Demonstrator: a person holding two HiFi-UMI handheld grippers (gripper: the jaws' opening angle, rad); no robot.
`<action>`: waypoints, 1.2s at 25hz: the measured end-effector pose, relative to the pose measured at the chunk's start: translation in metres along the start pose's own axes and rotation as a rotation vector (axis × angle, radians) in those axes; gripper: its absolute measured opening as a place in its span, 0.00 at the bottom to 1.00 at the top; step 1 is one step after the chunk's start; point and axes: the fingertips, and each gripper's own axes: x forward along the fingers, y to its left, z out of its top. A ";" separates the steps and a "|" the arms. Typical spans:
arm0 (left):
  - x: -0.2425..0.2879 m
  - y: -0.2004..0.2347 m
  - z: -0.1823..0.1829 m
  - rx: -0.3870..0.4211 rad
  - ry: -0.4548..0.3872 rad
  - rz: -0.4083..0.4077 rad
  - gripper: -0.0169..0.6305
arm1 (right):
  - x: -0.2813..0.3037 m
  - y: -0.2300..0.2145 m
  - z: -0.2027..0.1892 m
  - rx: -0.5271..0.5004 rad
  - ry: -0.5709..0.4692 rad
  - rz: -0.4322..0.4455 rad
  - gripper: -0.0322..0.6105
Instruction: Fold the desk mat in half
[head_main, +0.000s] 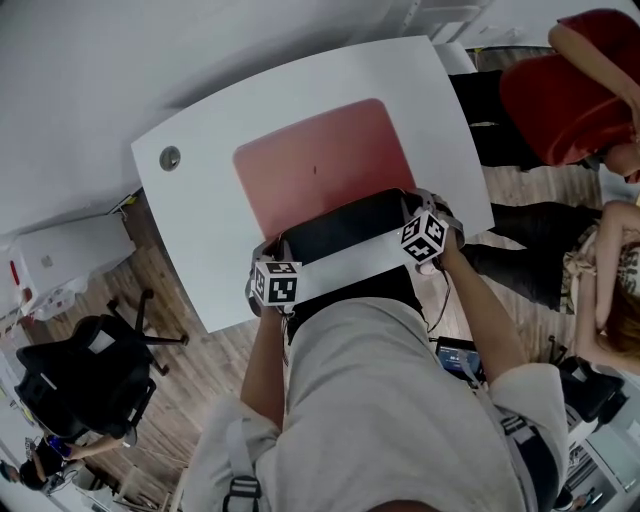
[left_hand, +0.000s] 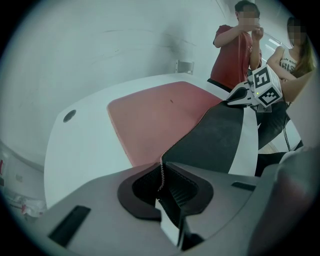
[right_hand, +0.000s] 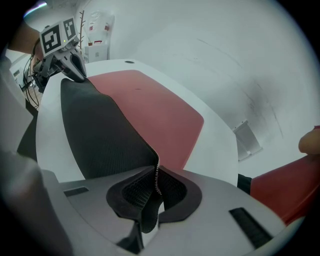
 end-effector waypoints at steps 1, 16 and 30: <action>-0.001 0.000 -0.001 0.000 0.003 0.001 0.08 | 0.000 0.001 0.000 -0.003 0.002 0.004 0.13; 0.000 0.006 0.000 0.014 0.019 0.055 0.08 | -0.001 0.001 0.004 0.007 -0.046 -0.004 0.13; -0.001 0.015 0.010 0.020 0.026 0.040 0.08 | 0.001 -0.011 0.015 0.044 -0.055 -0.004 0.13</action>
